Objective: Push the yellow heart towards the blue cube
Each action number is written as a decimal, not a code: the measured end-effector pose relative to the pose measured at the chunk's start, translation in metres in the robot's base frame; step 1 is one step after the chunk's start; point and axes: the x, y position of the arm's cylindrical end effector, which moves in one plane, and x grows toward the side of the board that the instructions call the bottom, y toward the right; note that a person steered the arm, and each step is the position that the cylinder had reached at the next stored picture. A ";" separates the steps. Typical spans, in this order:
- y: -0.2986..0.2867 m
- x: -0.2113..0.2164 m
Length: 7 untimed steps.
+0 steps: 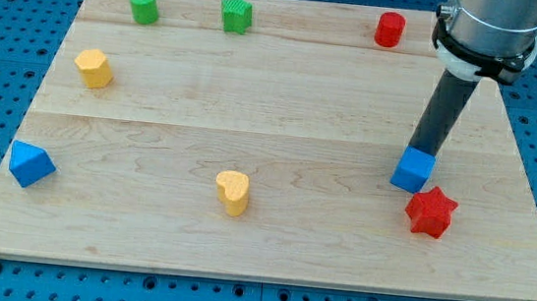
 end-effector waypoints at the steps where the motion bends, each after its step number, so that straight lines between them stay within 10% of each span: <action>1: -0.066 -0.022; 7: -0.247 0.103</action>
